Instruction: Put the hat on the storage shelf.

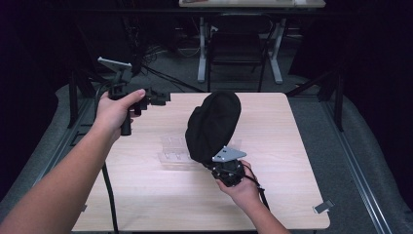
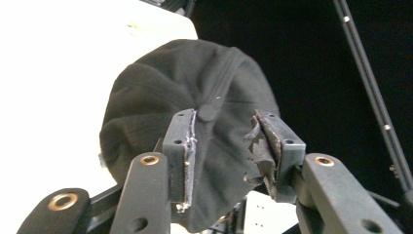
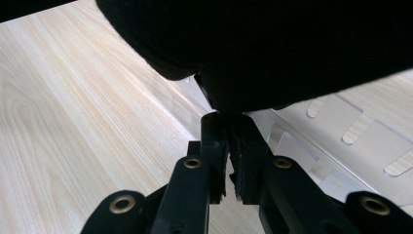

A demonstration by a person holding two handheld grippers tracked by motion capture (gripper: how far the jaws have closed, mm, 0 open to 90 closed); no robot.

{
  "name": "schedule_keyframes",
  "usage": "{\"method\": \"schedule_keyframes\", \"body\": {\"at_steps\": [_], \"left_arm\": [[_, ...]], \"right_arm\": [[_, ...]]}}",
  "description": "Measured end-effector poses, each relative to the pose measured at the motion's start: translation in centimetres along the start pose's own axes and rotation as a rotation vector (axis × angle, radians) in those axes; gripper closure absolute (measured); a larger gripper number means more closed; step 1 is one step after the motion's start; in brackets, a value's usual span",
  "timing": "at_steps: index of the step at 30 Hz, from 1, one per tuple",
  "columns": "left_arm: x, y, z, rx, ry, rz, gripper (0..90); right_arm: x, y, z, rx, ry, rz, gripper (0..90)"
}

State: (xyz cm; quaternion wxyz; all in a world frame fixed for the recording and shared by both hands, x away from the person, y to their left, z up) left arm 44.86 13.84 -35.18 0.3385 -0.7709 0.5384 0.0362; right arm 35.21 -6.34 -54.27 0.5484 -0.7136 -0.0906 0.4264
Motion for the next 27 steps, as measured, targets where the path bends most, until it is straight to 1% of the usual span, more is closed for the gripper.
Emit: {"method": "schedule_keyframes", "body": {"at_steps": [4, 5, 6, 7, 8, 9, 10, 11, 13, 14, 15, 16, 18, 20, 22, 23, 24, 25, 26, 27], "left_arm": [[-0.2, 0.4, 1.1, 0.027, -0.044, 0.003, 59.1], [-0.3, 0.5, 1.4, 0.021, -0.05, 0.002, 59.1], [-0.5, 0.6, 2.2, 0.047, -0.076, 0.0, 59.1], [-0.5, 0.6, 2.2, 0.047, -0.076, 0.0, 59.1], [-0.7, 0.7, 2.6, 0.054, -0.1, 0.0, 59.1], [-1.1, 0.8, 3.5, 0.075, -0.139, 0.007, 59.1], [-1.1, 0.8, 3.5, 0.075, -0.139, 0.007, 59.1], [-1.2, 0.9, 3.8, 0.07, -0.145, 0.0, 59.1], [-1.6, 1.0, 4.4, 0.081, -0.172, -0.001, 59.1], [-1.9, 1.1, 5.0, 0.1, -0.206, -0.004, 59.0], [-1.9, 1.1, 5.0, 0.1, -0.206, -0.004, 58.9], [-2.1, 1.2, 5.4, 0.119, -0.231, 0.004, 58.7], [-2.4, 1.3, 5.9, 0.148, -0.258, 0.001, 58.5], [-2.8, 1.5, 6.4, 0.174, -0.28, 0.005, 58.4], [-3.1, 1.7, 7.0, 0.193, -0.31, 0.007, 57.5], [-3.3, 1.8, 7.3, 0.203, -0.328, 0.01, 57.0], [-3.4, 2.0, 7.7, 0.214, -0.349, 0.009, 56.7], [-3.5, 2.1, 7.9, 0.216, -0.361, 0.012, 56.7], [-3.8, 2.3, 8.2, 0.235, -0.382, 0.022, 56.5], [-3.9, 2.4, 8.6, 0.247, -0.402, 0.022, 56.2]], "right_arm": [[-0.1, 0.1, -0.1, -0.002, 0.004, 0.001, 83.3], [-0.1, 0.2, -0.2, -0.001, 0.004, 0.004, 82.5], [-0.2, 0.2, -0.2, 0.0, 0.005, 0.008, 81.7], [-0.2, 0.2, -0.2, 0.0, 0.005, 0.008, 81.7], [-0.4, 0.4, -0.3, 0.0, 0.007, 0.009, 80.8], [-0.5, 0.5, -0.4, 0.001, 0.005, 0.011, 80.7], [-0.5, 0.5, -0.4, 0.001, 0.005, 0.011, 80.7], [-0.8, 0.6, -0.4, 0.002, 0.005, 0.011, 80.3], [-0.9, 0.6, -0.4, -0.001, 0.006, 0.013, 79.8], [-1.2, 0.8, -0.4, -0.006, 0.001, 0.015, 78.4], [-1.2, 0.8, -0.4, -0.006, 0.001, 0.015, 78.4], [-1.5, 1.0, -0.3, -0.018, 0.005, 0.017, 75.9], [-1.7, 1.1, -0.3, -0.025, 0.009, 0.021, 74.9], [-2.1, 1.3, -0.3, -0.031, 0.014, 0.013, 72.6], [-2.7, 1.7, -0.5, -0.036, 0.018, 0.019, 70.5], [-2.9, 1.9, -0.6, -0.034, 0.02, 0.019, 68.7], [-3.5, 2.5, -0.9, -0.027, 0.026, 0.027, 65.8], [-3.5, 2.5, -0.9, -0.027, 0.026, 0.027, 65.8], [-3.6, 2.7, -1.0, -0.026, 0.028, 0.026, 64.8], [-3.9, 2.9, -1.2, -0.016, 0.035, 0.025, 63.3]]}}
Point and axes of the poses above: each handheld gripper's, and its own axes: x roughly forward along the jaws, y roughly out of its underside, z roughly to its left, the point moved 7 cm from there along x, roughly forward along the jaws, and after that the axes turned 5 degrees about -z, right-handed, at the moved point
